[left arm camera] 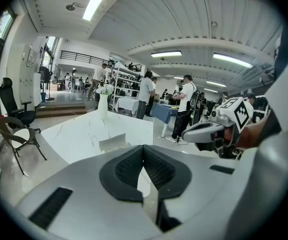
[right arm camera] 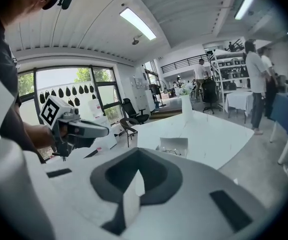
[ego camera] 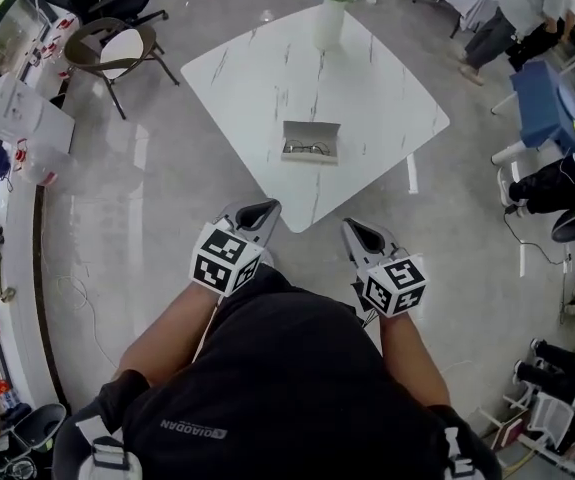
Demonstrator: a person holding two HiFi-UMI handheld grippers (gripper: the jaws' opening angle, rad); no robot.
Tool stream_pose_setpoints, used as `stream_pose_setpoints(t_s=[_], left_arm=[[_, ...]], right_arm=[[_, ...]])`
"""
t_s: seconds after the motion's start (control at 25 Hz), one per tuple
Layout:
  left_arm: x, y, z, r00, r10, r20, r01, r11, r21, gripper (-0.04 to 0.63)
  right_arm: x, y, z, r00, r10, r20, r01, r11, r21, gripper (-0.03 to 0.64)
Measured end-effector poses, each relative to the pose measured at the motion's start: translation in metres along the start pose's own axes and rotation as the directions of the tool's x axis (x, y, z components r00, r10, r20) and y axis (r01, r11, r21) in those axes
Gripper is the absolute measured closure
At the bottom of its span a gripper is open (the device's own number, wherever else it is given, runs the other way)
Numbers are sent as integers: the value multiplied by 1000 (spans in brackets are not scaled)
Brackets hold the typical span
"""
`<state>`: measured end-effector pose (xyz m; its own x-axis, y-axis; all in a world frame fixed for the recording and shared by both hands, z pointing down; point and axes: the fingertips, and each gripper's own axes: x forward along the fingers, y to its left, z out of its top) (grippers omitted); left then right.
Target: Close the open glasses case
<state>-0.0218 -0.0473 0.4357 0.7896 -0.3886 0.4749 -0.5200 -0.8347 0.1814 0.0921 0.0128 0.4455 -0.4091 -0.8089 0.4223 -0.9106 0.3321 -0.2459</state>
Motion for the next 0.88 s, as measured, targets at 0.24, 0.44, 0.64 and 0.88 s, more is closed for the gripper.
stream_pose_setpoints(t_s=[0.24, 0.44, 0.64, 0.88], left_arm=[[20, 41, 17, 999, -42, -12, 42, 997, 62, 593], [37, 67, 23, 996, -77, -35, 81, 987, 136, 594], [48, 88, 24, 993, -105, -49, 112, 981, 156, 593], [57, 100, 19, 991, -116, -64, 124, 983, 138, 593]], right_arm=[[38, -12, 11, 998, -55, -15, 55, 998, 24, 615], [59, -28, 24, 993, -118, -19, 119, 992, 30, 615], [74, -34, 31, 986, -163, -19, 163, 986, 33, 615], [91, -33, 29, 987, -153, -40, 155, 987, 40, 615]])
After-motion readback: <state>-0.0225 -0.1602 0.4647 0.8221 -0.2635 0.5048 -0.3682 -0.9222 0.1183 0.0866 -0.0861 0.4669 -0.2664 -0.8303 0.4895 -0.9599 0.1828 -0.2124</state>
